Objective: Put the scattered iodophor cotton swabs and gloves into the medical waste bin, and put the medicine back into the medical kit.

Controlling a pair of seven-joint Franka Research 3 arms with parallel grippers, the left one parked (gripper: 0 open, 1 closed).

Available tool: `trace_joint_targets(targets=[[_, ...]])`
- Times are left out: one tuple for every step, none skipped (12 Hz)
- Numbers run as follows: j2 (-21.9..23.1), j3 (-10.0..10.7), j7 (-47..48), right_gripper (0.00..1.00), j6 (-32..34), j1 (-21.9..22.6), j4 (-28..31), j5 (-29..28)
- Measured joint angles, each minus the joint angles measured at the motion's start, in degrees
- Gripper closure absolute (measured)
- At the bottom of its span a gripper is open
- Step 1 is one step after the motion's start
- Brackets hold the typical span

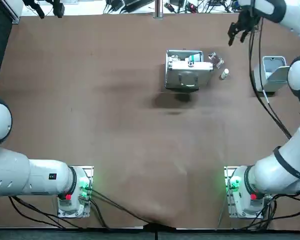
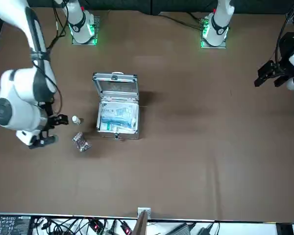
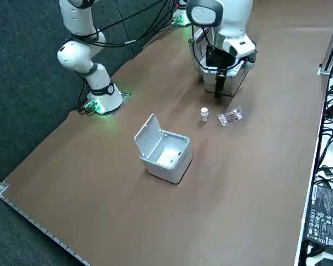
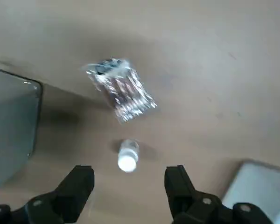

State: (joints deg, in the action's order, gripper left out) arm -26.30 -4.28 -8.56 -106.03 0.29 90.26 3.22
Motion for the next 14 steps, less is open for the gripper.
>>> trace_joint_targets(targets=[[-1.9, 0.0, -4.3, 0.07, -2.6, 1.8, 0.0, 0.0], [-2.8, 0.0, -8.4, 0.07, -4.2, 2.1, 0.0, 0.0], [-3.7, 0.0, -13.2, 0.09, -6.1, 2.2, 0.1, 0.0], [-4.6, 0.0, -18.2, 0.09, -8.1, 2.2, 0.1, 0.0], [-5.5, 0.1, -23.1, 0.10, -10.4, 2.1, 0.1, 0.0], [-6.5, 0.2, -27.6, 0.11, -12.7, 2.0, 0.1, 0.0], [-7.5, 0.1, -31.1, 0.13, -14.9, 2.1, 0.1, 0.0], [-8.5, -0.1, -33.4, 0.13, -16.8, 2.2, 0.1, 0.0], [-9.5, -0.3, -34.8, 0.13, -18.5, 2.5, 0.1, 0.0], [-10.4, -0.6, -35.5, 0.13, -19.8, 3.1, 0.1, 0.0], [-11.2, -0.7, -35.7, 0.13, -20.7, 3.8, 0.2, 0.0], [-11.9, -0.8, -35.7, 0.13, -21.4, 4.6, 0.2, 0.0], [-12.5, -0.8, -35.7, 0.13, -22.0, 5.2, 0.2, 0.1], [-13.1, -0.8, -35.7, 0.20, -23.0, 5.6, 0.2, 0.2]])
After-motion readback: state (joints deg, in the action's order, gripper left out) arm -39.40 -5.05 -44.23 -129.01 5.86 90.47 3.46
